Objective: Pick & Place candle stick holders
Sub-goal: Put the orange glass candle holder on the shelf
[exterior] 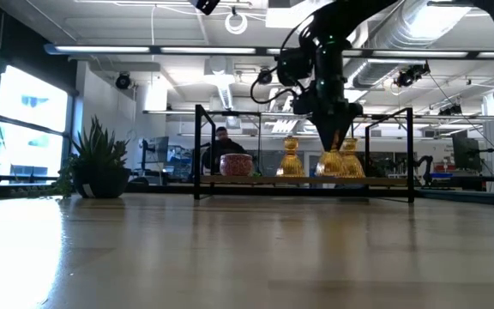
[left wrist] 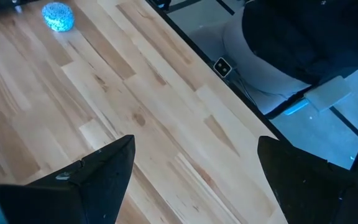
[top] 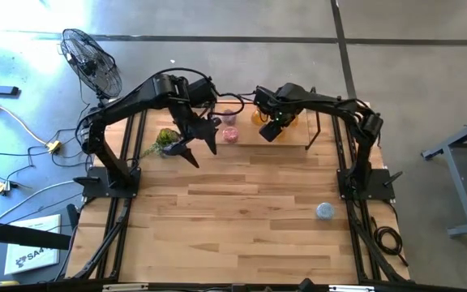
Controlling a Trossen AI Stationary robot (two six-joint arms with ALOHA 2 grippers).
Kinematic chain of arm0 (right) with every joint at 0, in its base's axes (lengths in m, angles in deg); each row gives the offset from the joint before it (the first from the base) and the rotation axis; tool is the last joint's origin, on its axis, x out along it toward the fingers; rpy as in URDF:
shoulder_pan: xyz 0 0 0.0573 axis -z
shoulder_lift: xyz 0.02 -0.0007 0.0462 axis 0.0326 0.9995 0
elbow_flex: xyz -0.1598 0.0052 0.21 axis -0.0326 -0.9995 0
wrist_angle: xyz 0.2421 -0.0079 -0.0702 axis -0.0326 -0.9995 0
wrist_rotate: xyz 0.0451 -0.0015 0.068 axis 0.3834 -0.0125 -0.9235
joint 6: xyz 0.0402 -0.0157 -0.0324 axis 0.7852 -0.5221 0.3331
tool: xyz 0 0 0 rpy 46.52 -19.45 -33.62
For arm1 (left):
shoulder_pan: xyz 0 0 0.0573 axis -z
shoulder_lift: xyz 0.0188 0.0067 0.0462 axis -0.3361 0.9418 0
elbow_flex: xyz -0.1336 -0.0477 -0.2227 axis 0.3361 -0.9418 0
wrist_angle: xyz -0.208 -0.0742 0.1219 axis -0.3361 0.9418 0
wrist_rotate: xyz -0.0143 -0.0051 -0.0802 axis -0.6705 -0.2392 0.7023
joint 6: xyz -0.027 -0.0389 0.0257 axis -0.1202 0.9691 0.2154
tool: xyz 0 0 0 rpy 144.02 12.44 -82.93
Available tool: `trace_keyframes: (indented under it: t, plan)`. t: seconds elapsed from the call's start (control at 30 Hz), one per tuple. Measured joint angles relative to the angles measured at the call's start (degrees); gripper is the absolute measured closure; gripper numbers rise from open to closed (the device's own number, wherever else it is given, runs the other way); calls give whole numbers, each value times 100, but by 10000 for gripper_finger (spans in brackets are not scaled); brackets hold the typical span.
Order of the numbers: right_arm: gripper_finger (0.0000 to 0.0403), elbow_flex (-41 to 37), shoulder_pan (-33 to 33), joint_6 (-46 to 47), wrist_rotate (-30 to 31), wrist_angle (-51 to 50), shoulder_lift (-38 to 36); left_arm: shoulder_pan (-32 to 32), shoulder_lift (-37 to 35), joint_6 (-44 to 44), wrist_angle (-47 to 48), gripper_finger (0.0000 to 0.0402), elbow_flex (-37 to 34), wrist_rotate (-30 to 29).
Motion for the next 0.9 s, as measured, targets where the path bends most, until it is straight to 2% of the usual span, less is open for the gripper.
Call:
trace_keyframes:
  t: [0.63,0.9]
  plan:
    - [233,-2,-5,-189,-385,19,-2,0,0,1,41,66,0,-37]
    - [233,-2,-5,-230,-237,-93,-18,0,0,3,40,66,2,-36]
